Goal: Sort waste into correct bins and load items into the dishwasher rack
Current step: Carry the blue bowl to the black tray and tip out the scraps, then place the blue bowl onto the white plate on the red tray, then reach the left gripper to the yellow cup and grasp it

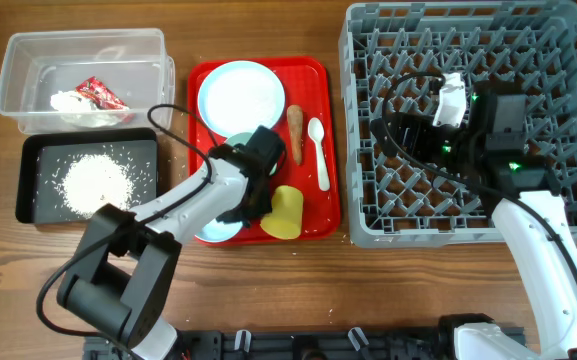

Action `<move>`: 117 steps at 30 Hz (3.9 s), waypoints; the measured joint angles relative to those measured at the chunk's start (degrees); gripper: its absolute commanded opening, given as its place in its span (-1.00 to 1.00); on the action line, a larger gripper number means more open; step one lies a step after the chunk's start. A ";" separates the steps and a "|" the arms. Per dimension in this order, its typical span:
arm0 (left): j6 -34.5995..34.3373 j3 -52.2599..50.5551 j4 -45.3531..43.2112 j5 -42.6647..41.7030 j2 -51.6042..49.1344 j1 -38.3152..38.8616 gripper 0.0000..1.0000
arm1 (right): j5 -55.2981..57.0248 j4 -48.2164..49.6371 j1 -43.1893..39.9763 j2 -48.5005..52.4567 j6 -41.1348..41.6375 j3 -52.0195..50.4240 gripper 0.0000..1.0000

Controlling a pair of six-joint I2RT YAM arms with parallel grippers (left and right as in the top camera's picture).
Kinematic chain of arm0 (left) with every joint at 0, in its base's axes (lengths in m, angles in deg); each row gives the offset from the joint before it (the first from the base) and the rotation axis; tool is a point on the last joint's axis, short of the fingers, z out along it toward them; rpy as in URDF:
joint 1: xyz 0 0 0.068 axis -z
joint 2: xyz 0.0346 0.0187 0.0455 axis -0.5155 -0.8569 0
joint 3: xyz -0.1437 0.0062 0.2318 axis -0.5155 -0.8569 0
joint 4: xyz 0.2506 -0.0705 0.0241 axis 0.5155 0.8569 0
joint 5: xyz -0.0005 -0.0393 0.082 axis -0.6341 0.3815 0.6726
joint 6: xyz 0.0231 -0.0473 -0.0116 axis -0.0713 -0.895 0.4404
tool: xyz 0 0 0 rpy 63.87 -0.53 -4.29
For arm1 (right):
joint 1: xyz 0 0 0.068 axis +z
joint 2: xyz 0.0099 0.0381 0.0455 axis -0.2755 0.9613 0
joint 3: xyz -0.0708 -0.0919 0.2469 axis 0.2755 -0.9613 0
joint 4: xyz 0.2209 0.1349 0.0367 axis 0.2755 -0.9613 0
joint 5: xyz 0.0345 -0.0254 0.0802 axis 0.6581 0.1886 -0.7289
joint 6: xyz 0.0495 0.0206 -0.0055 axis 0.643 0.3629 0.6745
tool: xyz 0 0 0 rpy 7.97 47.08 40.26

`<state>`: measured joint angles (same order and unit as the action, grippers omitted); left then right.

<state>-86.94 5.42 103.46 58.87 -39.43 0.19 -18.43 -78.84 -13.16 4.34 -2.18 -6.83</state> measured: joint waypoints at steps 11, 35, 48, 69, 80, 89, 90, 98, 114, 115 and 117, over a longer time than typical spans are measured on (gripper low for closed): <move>1.44 8.37 10.47 -1.40 1.07 0.15 -0.92 | 0.00 0.00 0.02 0.00 0.00 0.00 1.00; 37.88 19.47 11.10 -47.39 2.43 -55.60 -0.92 | 0.02 -0.02 0.02 0.04 0.02 0.00 1.00; 40.37 19.50 13.33 -91.30 -16.57 -68.57 -0.92 | 0.04 -0.04 0.00 0.04 0.02 0.00 0.99; 40.63 19.50 15.13 -84.85 -9.94 -61.27 -0.92 | 0.04 0.02 0.00 0.04 0.02 0.00 0.99; 42.58 19.45 -12.94 -32.61 -0.72 -26.49 -0.92 | 0.07 0.20 0.02 0.07 0.61 0.00 0.99; 49.79 19.52 -31.34 -3.69 -12.94 -12.33 -0.77 | 0.07 -1.29 0.00 0.11 0.63 0.00 0.99; 50.01 19.52 -31.23 -3.39 -13.64 -12.46 -0.69 | 0.07 -1.38 0.00 0.11 0.63 0.00 0.99; 50.66 19.52 -30.97 -1.55 -15.89 -12.59 0.05 | 0.07 -1.46 0.00 0.11 0.63 0.00 1.00; 22.49 19.26 13.55 -11.39 11.04 -11.82 0.12 | 0.28 -1.49 0.02 0.11 0.63 0.00 0.99; 21.51 18.51 14.51 -11.80 10.99 -11.32 0.13 | 0.28 -1.51 0.00 0.11 0.63 0.00 0.99; 17.79 14.78 15.23 -13.60 11.02 -8.96 0.14 | 0.28 -1.55 0.00 0.11 0.66 0.00 0.99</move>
<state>-69.14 20.20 118.69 45.27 -28.41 -8.77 -18.14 -80.39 -13.16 4.45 -1.53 -6.83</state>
